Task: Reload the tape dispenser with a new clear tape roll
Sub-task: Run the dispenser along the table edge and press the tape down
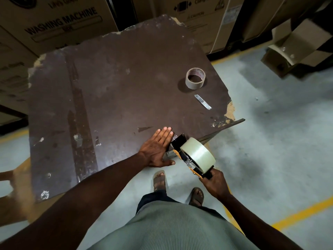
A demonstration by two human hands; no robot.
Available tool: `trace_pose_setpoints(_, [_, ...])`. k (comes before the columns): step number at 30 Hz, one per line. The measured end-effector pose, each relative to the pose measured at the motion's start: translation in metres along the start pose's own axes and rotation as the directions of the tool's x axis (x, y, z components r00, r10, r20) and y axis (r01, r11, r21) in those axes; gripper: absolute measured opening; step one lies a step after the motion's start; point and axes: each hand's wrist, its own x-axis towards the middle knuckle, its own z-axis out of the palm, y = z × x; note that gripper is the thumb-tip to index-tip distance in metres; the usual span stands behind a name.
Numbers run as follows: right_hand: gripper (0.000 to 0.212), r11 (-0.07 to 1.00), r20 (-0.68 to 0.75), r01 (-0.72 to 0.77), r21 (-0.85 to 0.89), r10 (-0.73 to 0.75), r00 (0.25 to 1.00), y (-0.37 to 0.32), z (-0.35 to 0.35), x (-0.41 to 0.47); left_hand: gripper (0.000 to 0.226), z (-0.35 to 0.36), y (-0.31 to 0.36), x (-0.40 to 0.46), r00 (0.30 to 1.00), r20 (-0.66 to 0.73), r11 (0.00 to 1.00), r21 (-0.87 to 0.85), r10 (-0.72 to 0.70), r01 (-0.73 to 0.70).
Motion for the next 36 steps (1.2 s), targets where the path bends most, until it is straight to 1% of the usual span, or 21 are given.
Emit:
trace_pose_setpoints(3, [0.030, 1.000, 0.006, -0.003, 0.004, 0.003, 1.000, -0.003, -0.004, 0.002, 0.122, 0.001, 0.008, 0.001, 0.999, -0.002, 0.999, -0.005, -0.053, 0.053])
trace_pose_setpoints(5, [0.039, 1.000, -0.003, 0.016, 0.005, -0.016, 1.000, -0.004, -0.004, 0.001, 0.120, 0.003, 0.013, 0.003, 0.998, -0.018, 0.998, -0.012, -0.062, 0.062])
trace_pose_setpoints(6, [0.040, 1.000, -0.003, 0.018, 0.002, -0.018, 1.000, -0.003, -0.003, 0.001, 0.119, 0.005, 0.014, 0.005, 0.999, -0.024, 0.999, -0.010, -0.041, 0.041])
trace_pose_setpoints(9, [0.032, 1.000, 0.006, 0.002, -0.009, -0.002, 1.000, 0.002, 0.000, 0.001, 0.107, 0.007, 0.010, 0.008, 0.998, -0.018, 0.998, -0.022, 0.065, -0.065])
trace_pose_setpoints(12, [0.027, 1.000, 0.007, -0.004, -0.006, 0.004, 1.000, 0.007, 0.000, 0.003, 0.090, 0.007, -0.004, 0.008, 0.977, -0.014, 0.976, -0.035, 0.213, -0.214])
trace_pose_setpoints(13, [0.025, 1.000, 0.008, 0.004, -0.009, -0.004, 1.000, 0.007, 0.000, 0.003, 0.087, 0.005, -0.009, 0.007, 0.970, -0.004, 0.969, -0.048, 0.244, -0.244])
trace_pose_setpoints(15, [0.021, 1.000, 0.009, 0.012, -0.018, -0.011, 1.000, 0.009, 0.001, 0.003, 0.089, 0.001, -0.019, 0.008, 0.964, -0.002, 0.964, -0.013, 0.264, -0.264])
trace_pose_setpoints(16, [0.019, 1.000, 0.013, 0.012, -0.022, -0.011, 1.000, 0.009, 0.001, 0.003, 0.093, 0.000, -0.024, 0.008, 0.970, -0.003, 0.970, 0.012, 0.242, -0.242])
trace_pose_setpoints(19, [0.018, 1.000, -0.006, 0.013, -0.014, -0.013, 1.000, 0.010, 0.001, 0.002, 0.106, -0.002, -0.025, 0.005, 0.998, -0.005, 0.997, 0.035, 0.070, -0.070])
trace_pose_setpoints(20, [0.017, 1.000, -0.010, 0.010, -0.008, -0.010, 1.000, 0.010, 0.001, 0.002, 0.109, -0.002, -0.021, 0.005, 0.999, -0.007, 0.999, 0.041, 0.032, -0.032])
trace_pose_setpoints(21, [0.015, 1.000, -0.009, 0.002, -0.004, -0.002, 1.000, 0.011, 0.002, 0.002, 0.112, -0.001, -0.016, 0.004, 1.000, -0.006, 0.999, 0.044, 0.021, -0.020])
trace_pose_setpoints(22, [0.015, 1.000, -0.007, 0.000, -0.006, 0.000, 1.000, 0.012, 0.002, 0.002, 0.114, 0.001, -0.010, 0.003, 0.999, -0.005, 0.998, 0.047, 0.039, -0.038])
trace_pose_setpoints(24, [0.018, 1.000, -0.002, 0.003, -0.004, -0.003, 1.000, 0.014, 0.003, 0.002, 0.112, 0.005, -0.001, 0.000, 0.993, 0.003, 0.992, 0.044, 0.118, -0.118])
trace_pose_setpoints(25, [0.019, 1.000, 0.002, -0.001, -0.004, 0.001, 1.000, 0.015, 0.003, 0.003, 0.110, 0.006, 0.001, -0.001, 0.991, 0.002, 0.991, 0.023, 0.136, -0.136])
trace_pose_setpoints(27, [0.016, 1.000, -0.010, -0.004, 0.001, 0.004, 1.000, 0.018, 0.003, 0.005, 0.106, 0.008, 0.005, 0.000, 0.995, -0.006, 0.995, -0.026, 0.096, -0.096])
trace_pose_setpoints(29, [0.015, 1.000, -0.009, -0.008, 0.006, 0.008, 1.000, 0.021, 0.002, 0.003, 0.106, 0.010, 0.014, -0.001, 1.000, 0.007, 0.997, -0.076, 0.009, -0.008])
trace_pose_setpoints(31, [0.014, 1.000, -0.005, -0.024, 0.006, 0.024, 1.000, 0.024, -0.001, -0.001, 0.106, 0.008, 0.022, 0.000, 0.999, 0.012, 0.996, -0.081, -0.043, 0.044])
trace_pose_setpoints(34, [0.021, 0.999, 0.009, -0.048, -0.005, 0.048, 0.999, 0.028, -0.006, -0.007, 0.105, 0.003, 0.021, 0.001, 0.998, 0.044, 0.997, -0.065, -0.033, 0.036])
trace_pose_setpoints(36, [0.020, 0.999, 0.010, -0.047, -0.012, 0.048, 0.999, 0.030, -0.008, -0.007, 0.105, 0.000, 0.018, 0.001, 0.998, 0.065, 0.998, -0.062, -0.020, 0.024])
